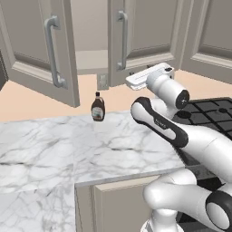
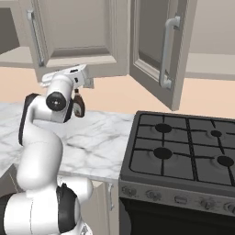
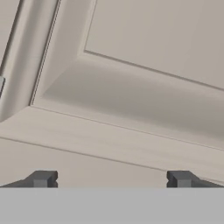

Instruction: Close all open cabinet doors.

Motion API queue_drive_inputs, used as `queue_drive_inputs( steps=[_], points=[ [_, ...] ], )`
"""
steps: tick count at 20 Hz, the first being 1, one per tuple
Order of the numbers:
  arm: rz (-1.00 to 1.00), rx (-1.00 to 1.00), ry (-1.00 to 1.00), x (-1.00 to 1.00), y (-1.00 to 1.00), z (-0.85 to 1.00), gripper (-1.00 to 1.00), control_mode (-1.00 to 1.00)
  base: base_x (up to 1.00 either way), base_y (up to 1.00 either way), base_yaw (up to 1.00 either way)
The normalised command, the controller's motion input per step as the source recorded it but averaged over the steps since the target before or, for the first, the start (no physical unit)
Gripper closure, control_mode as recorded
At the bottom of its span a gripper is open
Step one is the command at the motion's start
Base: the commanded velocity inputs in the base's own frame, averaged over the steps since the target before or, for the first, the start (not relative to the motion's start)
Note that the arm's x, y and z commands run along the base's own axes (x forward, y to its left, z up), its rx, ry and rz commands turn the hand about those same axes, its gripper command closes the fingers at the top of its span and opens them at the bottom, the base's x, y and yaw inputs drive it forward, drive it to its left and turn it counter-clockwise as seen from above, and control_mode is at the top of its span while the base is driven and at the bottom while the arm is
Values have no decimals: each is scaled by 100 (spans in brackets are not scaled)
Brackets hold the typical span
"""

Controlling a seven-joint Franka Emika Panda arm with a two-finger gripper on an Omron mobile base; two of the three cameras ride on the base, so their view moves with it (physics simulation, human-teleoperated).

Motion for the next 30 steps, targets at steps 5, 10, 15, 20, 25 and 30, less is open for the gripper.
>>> queue_drive_inputs(
  steps=[5, 10, 15, 20, 25, 30],
  points=[
    [-1, 0, 0, 19, 14, 0, -100, -100, 0, 0, 0],
    [-4, 0, 0, 28, 10, 0, -100, -100, 0, 0, 0],
    [-5, 0, 0, 28, 4, 0, -100, -100, 0, 0, 0],
    [-6, 0, 0, 29, 1, 0, -100, -100, 0, 0, 0],
    [-6, 0, 0, 26, 1, 0, -100, -100, 0, 0, 0],
    [-5, 0, 0, 26, 0, 0, -100, -100, 0, 0, 0]
  ],
)
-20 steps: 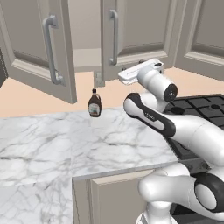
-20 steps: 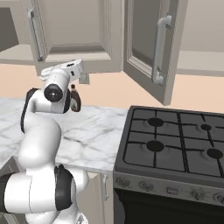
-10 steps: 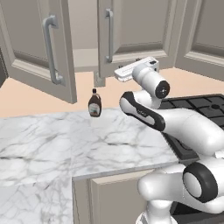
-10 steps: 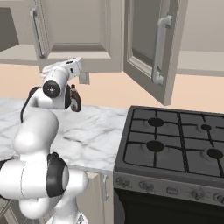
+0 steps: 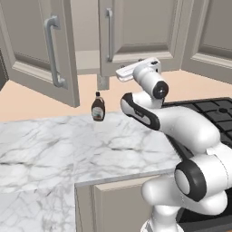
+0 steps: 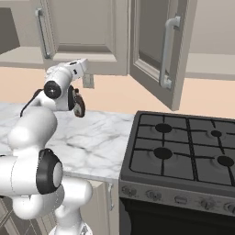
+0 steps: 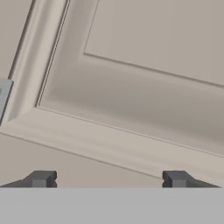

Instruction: Close all open cabinet doors.

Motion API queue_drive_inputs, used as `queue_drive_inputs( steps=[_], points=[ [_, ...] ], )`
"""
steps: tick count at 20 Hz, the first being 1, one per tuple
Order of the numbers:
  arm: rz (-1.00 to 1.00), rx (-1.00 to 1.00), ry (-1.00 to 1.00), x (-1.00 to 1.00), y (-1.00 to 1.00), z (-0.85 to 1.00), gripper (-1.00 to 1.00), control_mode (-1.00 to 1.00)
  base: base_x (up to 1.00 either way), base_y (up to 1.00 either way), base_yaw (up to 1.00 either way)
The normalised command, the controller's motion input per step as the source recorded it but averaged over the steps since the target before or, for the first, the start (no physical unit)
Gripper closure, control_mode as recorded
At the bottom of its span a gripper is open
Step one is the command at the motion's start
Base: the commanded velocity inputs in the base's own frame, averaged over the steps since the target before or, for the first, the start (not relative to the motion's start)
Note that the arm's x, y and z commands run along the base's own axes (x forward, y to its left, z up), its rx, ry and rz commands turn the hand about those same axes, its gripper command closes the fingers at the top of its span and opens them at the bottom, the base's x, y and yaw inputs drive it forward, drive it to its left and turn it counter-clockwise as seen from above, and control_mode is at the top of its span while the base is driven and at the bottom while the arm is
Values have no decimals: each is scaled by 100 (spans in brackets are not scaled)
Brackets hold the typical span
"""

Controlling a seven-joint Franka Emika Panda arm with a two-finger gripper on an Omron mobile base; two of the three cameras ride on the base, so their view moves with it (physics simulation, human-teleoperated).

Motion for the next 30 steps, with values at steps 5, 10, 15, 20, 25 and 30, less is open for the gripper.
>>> queue_drive_inputs(
  steps=[5, 10, 15, 20, 25, 30],
  points=[
    [-5, 0, 0, 28, 0, 0, -100, -100, 0, 0, 0],
    [-5, 0, 0, 30, 0, 0, -100, -100, 0, 0, 0],
    [-2, 0, 0, 14, 0, 0, -100, -100, 0, 0, 0],
    [-4, 0, 0, -34, 0, 7, -100, -100, 0, 0, 0],
    [-9, 0, 0, -83, 0, 16, -100, -100, 0, 0, 0],
    [-9, 0, 4, -79, 0, 28, -100, -100, 0, 0, 0]
  ],
)
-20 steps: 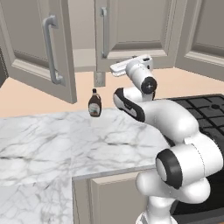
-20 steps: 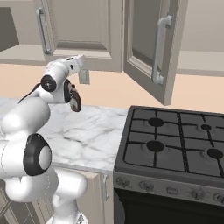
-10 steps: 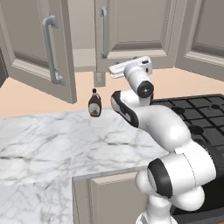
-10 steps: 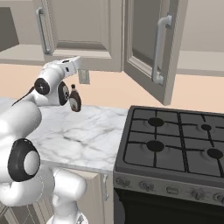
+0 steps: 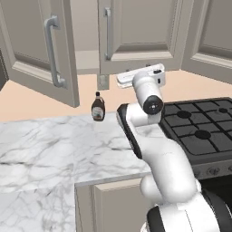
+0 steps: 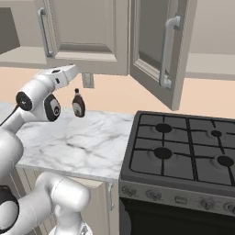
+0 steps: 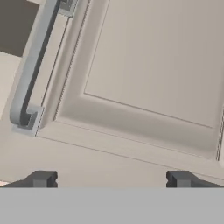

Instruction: Close all open cabinet doors.

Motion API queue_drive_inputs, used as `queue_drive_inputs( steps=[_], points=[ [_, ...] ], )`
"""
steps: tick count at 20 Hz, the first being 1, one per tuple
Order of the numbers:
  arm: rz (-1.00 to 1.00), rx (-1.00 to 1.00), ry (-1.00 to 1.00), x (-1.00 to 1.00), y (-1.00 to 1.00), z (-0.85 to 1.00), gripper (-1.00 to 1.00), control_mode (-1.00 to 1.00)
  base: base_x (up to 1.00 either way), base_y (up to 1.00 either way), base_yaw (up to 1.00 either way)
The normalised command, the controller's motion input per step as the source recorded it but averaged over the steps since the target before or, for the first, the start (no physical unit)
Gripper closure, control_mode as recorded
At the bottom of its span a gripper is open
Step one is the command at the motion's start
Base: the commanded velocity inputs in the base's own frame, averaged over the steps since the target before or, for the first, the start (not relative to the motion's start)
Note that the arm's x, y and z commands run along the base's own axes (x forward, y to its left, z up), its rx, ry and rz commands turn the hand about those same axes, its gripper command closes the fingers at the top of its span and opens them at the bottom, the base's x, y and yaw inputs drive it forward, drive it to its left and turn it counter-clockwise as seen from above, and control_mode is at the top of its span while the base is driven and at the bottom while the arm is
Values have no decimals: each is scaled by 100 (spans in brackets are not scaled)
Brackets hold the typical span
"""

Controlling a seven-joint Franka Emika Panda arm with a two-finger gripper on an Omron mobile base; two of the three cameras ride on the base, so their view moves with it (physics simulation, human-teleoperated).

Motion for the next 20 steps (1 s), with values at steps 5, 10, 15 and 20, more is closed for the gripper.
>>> queue_drive_inputs(
  steps=[5, 10, 15, 20],
  points=[
    [-10, 0, 9, -64, 0, 36, -100, -100, 0, 0, 0],
    [-11, 0, 17, -62, 0, 27, -100, -100, 0, 0, 0],
    [-9, 0, 12, -74, 0, 5, -100, -100, 0, 0, 0],
    [-5, 0, 1, -73, 0, 0, -100, -100, 0, 0, 0]
  ],
)
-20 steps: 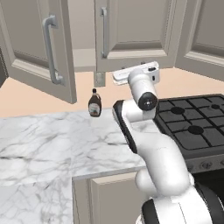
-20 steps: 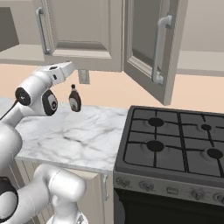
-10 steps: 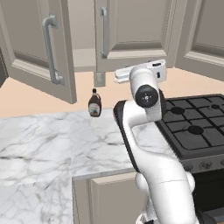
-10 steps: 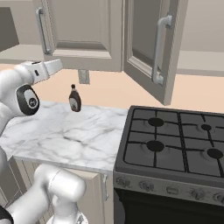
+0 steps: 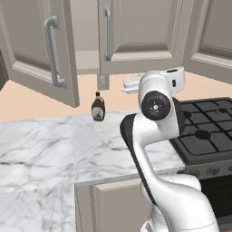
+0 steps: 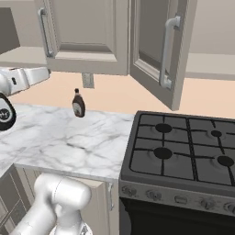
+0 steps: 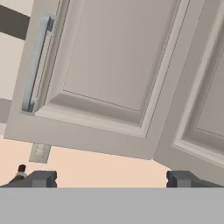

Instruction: Close all open cabinet doors.

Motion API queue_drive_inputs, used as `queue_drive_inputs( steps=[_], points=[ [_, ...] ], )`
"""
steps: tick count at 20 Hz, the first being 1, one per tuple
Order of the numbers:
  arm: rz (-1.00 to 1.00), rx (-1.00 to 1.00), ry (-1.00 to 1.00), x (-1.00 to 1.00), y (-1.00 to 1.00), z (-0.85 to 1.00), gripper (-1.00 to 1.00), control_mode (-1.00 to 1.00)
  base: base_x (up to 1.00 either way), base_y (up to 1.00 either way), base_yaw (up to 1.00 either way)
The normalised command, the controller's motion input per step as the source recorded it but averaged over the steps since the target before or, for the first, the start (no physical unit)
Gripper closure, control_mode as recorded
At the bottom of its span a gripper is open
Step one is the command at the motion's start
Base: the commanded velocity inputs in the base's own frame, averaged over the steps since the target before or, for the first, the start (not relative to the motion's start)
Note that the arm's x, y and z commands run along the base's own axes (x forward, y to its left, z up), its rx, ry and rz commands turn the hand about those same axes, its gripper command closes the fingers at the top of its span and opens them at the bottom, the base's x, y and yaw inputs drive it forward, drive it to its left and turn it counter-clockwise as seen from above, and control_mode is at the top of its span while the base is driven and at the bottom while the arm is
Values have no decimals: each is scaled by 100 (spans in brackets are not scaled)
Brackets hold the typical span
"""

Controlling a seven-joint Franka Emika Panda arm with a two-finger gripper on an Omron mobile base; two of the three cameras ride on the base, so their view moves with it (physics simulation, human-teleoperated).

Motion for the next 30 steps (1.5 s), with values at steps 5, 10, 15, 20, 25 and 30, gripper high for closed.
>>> queue_drive_inputs(
  steps=[5, 10, 15, 20, 25, 30],
  points=[
    [-1, 0, -1, -66, 2, 0, -100, -100, 0, 0, 0],
    [0, 0, -7, -67, 20, 0, -100, -100, 0, 0, 0],
    [6, 0, -5, -58, 37, -4, -100, -100, 0, 0, 0],
    [7, 0, -7, -42, 51, -10, -100, -100, 0, 0, 0],
    [6, 0, -7, -3, 60, -15, -100, -100, 0, 0, 0],
    [7, 0, -5, -2, 56, -16, -100, -100, 0, 0, 0]
  ],
)
